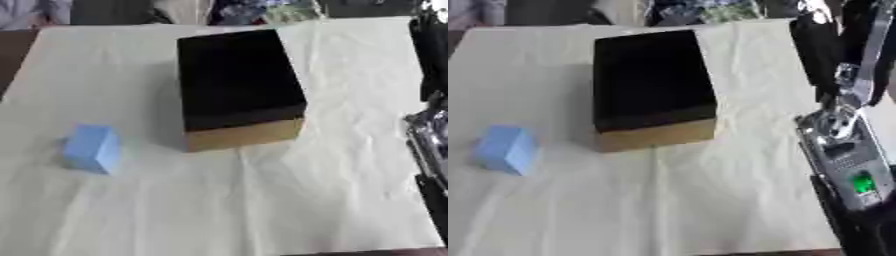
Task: Pick up objects on the table and place them in the box.
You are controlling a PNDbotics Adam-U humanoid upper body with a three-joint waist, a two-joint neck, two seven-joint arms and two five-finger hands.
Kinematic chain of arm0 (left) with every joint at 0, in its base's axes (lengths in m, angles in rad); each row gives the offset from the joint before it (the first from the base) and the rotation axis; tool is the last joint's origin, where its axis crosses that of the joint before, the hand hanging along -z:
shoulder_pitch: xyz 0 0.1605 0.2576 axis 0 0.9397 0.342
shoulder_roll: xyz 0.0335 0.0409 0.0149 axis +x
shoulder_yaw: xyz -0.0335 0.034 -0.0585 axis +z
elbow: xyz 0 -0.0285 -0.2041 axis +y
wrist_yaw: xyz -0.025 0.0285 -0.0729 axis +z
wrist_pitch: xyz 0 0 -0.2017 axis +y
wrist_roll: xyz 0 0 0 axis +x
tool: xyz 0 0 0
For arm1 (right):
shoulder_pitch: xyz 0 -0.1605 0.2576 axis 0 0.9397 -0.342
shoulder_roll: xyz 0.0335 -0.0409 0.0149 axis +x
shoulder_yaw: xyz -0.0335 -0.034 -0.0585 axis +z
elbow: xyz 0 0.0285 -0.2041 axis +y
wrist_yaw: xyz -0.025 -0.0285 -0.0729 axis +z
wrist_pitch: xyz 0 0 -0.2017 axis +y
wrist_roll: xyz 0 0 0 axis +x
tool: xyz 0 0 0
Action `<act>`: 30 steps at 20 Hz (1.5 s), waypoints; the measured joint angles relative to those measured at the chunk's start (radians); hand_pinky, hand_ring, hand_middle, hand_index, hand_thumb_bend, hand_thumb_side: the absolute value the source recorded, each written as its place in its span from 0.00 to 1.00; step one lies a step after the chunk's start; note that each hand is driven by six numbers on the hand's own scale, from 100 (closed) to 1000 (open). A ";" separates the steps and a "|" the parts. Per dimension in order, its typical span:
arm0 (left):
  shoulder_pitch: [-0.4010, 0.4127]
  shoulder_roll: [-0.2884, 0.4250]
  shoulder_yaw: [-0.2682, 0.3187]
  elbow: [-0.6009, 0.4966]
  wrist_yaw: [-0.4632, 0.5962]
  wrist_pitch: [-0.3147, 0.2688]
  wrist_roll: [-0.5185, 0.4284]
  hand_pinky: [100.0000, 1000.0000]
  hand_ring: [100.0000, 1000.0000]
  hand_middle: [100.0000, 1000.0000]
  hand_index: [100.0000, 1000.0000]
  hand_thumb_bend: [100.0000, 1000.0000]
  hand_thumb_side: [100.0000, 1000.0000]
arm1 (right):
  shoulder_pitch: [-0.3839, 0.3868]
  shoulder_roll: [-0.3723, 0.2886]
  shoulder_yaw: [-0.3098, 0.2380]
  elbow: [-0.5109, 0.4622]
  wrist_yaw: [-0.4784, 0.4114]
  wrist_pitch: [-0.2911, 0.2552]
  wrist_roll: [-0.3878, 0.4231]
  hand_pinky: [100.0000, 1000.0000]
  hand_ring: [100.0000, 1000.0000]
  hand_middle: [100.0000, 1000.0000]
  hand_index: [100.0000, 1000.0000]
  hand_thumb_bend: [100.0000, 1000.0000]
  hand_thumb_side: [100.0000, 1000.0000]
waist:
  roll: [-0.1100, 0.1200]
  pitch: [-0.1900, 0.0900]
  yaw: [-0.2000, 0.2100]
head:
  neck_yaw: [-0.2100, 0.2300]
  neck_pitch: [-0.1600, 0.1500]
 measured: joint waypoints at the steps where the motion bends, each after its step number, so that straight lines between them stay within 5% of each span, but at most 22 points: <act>1: 0.000 0.000 0.000 0.000 0.000 0.000 0.000 0.87 0.57 0.65 0.87 0.07 0.35 | 0.000 0.000 0.000 0.000 0.000 0.000 0.000 0.82 0.78 0.55 0.76 0.00 0.32 | 0.000 0.000 0.000 | 0.000 0.000; 9: 0.010 0.057 -0.001 0.000 -0.012 0.058 -0.033 0.88 0.57 0.69 0.89 0.02 0.33 | 0.003 -0.001 0.000 0.000 0.000 0.001 0.001 0.82 0.78 0.55 0.76 0.00 0.32 | 0.006 -0.011 0.002 | -0.001 0.000; 12: 0.028 0.171 -0.018 0.000 -0.030 0.155 -0.081 0.88 0.57 0.70 0.89 0.00 0.34 | 0.009 -0.003 0.000 0.000 0.000 0.002 0.002 0.82 0.78 0.55 0.76 0.00 0.32 | 0.013 -0.014 0.005 | -0.005 0.001; 16: 0.055 0.369 -0.062 0.000 -0.035 0.288 -0.169 0.91 0.63 0.76 0.93 0.01 0.18 | 0.010 -0.010 0.005 0.000 0.000 0.004 0.004 0.82 0.78 0.55 0.76 0.00 0.32 | 0.021 -0.017 0.008 | -0.010 0.001; 20: 0.063 0.537 -0.106 -0.002 -0.031 0.376 -0.319 0.92 0.70 0.80 0.96 0.09 0.00 | 0.010 -0.012 0.006 0.000 0.000 0.005 0.005 0.82 0.78 0.55 0.76 0.00 0.32 | 0.022 -0.017 0.008 | -0.011 0.001; 30: 0.048 0.752 -0.160 -0.005 -0.081 0.506 -0.675 0.92 0.78 0.83 0.98 0.41 0.00 | 0.009 -0.018 0.011 0.000 0.000 0.007 0.008 0.82 0.78 0.55 0.76 0.00 0.32 | 0.029 -0.019 0.002 | -0.011 0.000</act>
